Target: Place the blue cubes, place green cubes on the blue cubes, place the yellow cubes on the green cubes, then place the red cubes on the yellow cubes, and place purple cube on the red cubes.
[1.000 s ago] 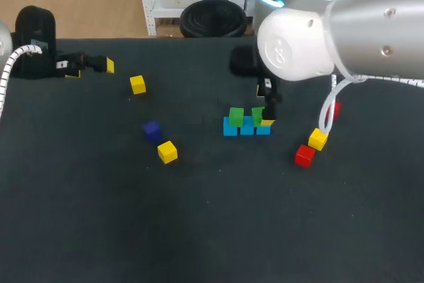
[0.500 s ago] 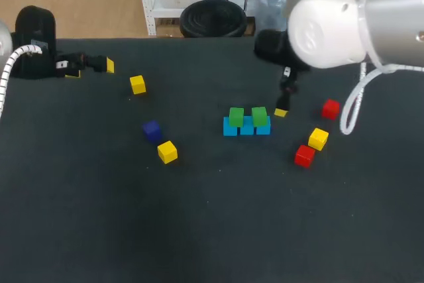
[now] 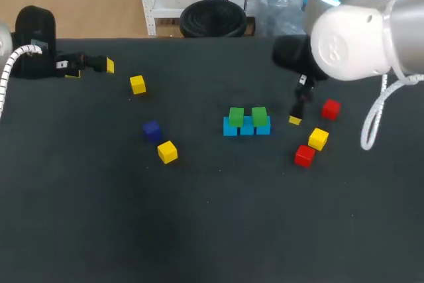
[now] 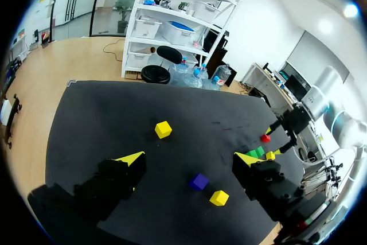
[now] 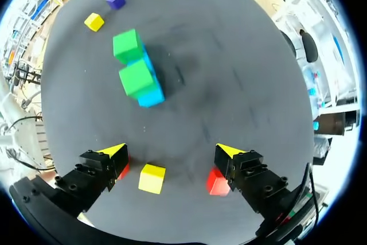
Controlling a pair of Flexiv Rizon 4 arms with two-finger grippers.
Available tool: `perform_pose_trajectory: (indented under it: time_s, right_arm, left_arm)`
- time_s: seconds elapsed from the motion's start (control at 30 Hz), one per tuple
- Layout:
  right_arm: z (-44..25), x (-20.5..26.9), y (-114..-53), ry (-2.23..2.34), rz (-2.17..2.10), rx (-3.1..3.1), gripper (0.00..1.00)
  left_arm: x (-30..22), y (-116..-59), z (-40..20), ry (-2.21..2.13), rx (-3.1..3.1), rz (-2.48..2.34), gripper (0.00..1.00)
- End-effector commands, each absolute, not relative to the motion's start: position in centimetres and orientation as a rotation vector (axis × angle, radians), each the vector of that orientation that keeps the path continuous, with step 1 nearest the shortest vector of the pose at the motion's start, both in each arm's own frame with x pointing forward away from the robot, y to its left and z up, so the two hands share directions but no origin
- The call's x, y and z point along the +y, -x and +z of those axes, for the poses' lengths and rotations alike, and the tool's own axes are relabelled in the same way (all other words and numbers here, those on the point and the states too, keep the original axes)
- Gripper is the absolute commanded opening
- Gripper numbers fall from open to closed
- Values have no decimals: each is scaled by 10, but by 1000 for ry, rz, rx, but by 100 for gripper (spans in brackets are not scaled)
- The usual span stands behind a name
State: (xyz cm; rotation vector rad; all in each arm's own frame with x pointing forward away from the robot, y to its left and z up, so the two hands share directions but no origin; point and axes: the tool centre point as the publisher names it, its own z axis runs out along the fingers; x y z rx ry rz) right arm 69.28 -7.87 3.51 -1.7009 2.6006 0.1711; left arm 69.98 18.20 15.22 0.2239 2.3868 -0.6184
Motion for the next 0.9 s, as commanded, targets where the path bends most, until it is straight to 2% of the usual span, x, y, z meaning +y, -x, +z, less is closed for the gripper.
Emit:
perform_pose_trajectory:
  time_s: [0.03, 0.33, 0.47, 0.6, 0.73, 0.8, 0.9]
  right_arm:
    - [33, -89, -686, 1658, 166, 2634, 100]
    - [22, -114, -666, 1572, 168, 2741, 90]
    - [18, -119, -657, 1548, 171, 2772, 78]
    - [13, -119, -646, 1563, 185, 2785, 76]
    - [8, -117, -641, 1581, 191, 2789, 77]
    - [7, -117, -641, 1580, 189, 2789, 82]
    - [9, -116, -644, 1573, 180, 2782, 81]
  left_arm:
    - [184, -700, 150, -230, 2378, -631, 100]
    - [184, -700, 150, -230, 2378, -631, 100]
    - [184, -700, 150, -230, 2378, -631, 100]
    - [184, -700, 150, -230, 2378, -631, 100]
    - [184, -700, 150, -230, 2378, -631, 100]
    - [184, -700, 150, -230, 2378, -631, 100]
    - [184, -700, 150, -230, 2378, -631, 100]
